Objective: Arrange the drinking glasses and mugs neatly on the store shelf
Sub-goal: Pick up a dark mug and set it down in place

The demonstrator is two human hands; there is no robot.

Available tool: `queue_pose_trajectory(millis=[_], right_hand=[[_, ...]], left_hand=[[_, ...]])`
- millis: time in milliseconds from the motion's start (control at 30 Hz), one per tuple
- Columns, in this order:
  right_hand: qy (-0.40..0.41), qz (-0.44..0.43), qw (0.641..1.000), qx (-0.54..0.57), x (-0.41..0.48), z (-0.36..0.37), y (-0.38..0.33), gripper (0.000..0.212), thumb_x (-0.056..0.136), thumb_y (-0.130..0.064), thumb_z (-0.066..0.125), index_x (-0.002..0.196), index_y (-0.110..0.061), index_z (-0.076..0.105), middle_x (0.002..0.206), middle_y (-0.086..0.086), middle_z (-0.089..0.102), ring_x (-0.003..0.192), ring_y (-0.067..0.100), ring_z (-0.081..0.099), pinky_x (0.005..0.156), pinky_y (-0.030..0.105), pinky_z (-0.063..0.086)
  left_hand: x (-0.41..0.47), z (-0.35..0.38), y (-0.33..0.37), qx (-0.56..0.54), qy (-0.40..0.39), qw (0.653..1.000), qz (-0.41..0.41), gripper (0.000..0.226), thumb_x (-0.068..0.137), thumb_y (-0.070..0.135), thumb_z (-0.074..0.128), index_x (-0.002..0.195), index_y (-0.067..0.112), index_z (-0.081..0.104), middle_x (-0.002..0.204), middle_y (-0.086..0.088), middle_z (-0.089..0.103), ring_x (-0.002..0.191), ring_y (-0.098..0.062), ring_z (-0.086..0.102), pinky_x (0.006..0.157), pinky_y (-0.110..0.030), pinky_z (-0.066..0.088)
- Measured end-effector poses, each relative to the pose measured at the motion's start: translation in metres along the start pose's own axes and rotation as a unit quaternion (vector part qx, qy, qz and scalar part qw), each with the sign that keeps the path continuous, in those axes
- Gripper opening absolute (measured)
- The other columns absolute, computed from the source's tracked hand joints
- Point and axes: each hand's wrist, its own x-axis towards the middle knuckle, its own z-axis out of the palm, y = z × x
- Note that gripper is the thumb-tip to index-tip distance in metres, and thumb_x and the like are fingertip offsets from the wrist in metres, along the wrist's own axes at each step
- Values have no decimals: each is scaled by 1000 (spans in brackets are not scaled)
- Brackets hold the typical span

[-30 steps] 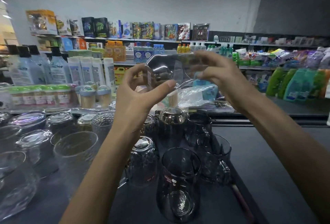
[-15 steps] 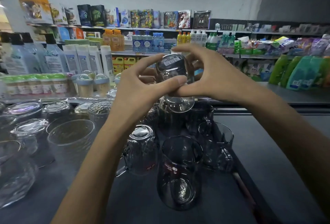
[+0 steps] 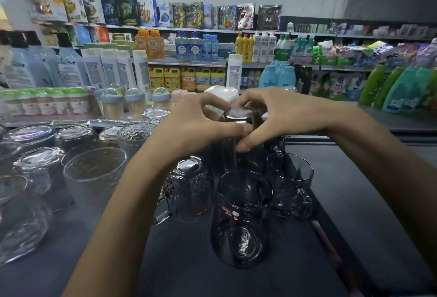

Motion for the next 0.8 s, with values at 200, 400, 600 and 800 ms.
queue_pose_trajectory(millis=[200,400,600,800], right_hand=[[-29,-7,998,-54,1,10,2,64,54,-57,96,106,-33,65,92,-14,69,79,-2,63,74,24,51],[-49,-2,996,-73,4,15,4,71,54,-54,97,113,-32,66,88,-15,67,75,-2,63,69,19,45],[-63,7,995,-83,3,13,7,77,54,-51,97,121,-30,64,88,-15,64,72,-6,62,64,12,42],[-92,8,995,-43,2,6,11,74,59,-39,99,122,-30,62,97,-7,70,74,-2,69,79,28,59]], left_hand=[[0,3,-3,75,-43,996,-28,51,62,43,96,103,24,72,95,-1,72,88,-16,72,85,-42,62],[4,3,-6,132,-70,988,-32,56,60,48,95,104,24,72,97,5,71,91,-10,69,80,-28,55],[2,6,-6,141,-90,986,-24,54,61,46,95,104,25,69,101,2,69,93,-14,68,84,-33,58],[2,5,-6,145,-93,985,-29,55,61,47,95,106,28,69,105,3,69,92,-14,69,85,-33,57]])
